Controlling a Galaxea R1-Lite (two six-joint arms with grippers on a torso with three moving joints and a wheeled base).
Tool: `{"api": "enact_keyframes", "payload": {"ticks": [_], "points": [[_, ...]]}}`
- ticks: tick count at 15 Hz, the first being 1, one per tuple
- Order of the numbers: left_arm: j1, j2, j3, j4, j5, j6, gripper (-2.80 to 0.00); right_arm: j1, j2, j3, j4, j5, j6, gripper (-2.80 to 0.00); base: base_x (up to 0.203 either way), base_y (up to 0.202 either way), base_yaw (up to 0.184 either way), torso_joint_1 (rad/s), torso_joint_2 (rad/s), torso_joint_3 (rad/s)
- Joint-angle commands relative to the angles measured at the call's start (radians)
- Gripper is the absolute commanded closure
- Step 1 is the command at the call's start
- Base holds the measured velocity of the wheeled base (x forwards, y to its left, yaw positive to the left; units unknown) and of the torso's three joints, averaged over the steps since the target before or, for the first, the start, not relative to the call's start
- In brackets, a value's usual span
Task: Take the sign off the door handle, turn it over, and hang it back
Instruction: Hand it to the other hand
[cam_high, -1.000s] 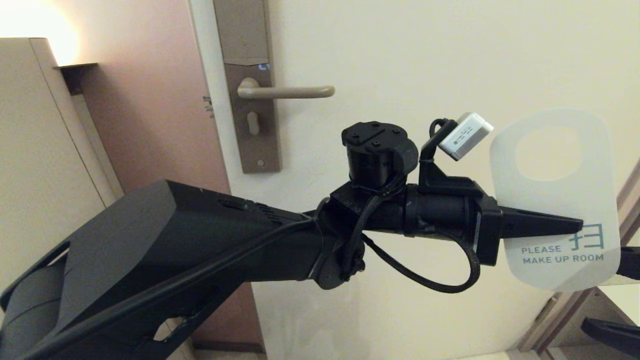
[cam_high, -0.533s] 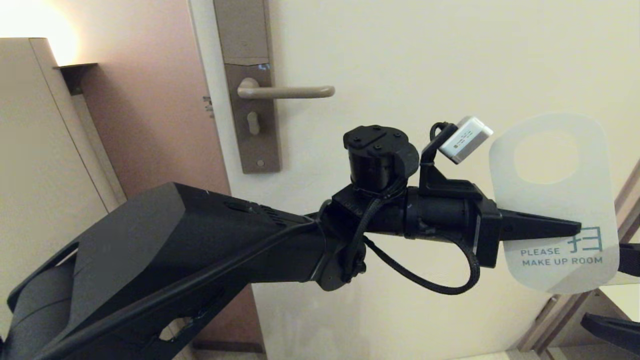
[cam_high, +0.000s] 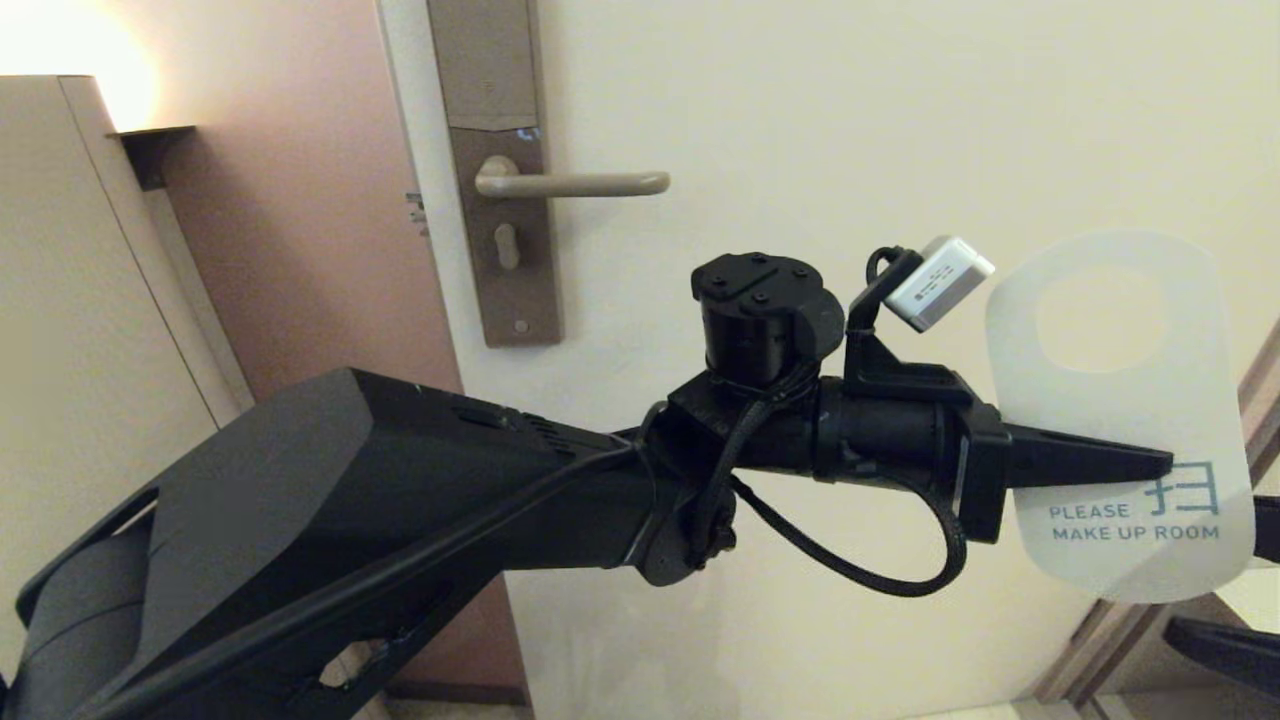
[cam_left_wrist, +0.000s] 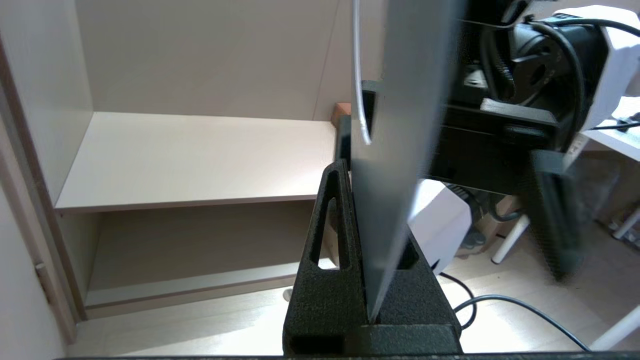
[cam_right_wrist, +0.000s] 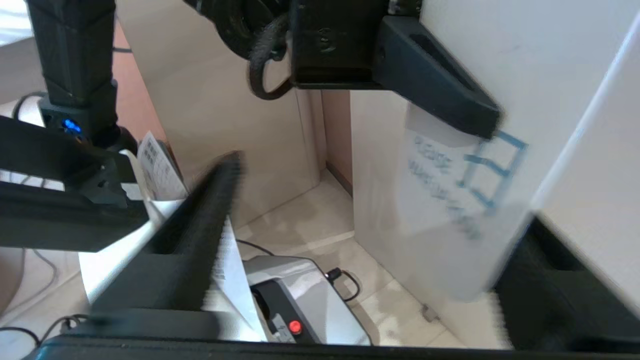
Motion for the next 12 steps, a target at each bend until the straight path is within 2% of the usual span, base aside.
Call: {"api": "enact_keyframes", "payload": {"ticks": [1, 12], "points": [[0.000, -0.002, 0.001, -0.005, -0.004, -0.003, 0.00, 0.001, -0.008, 0.001, -0.001, 0.007, -0.003, 0.00, 0.000, 0.000, 0.000, 0.000, 0.00, 0.000], [-0.006, 0.006, 0.006, -0.034, -0.004, -0.006, 0.00, 0.001, -0.016, 0.008, 0.000, 0.007, -0.001, 0.00, 0.000, 0.000, 0.000, 0.000, 0.00, 0.000]]}}
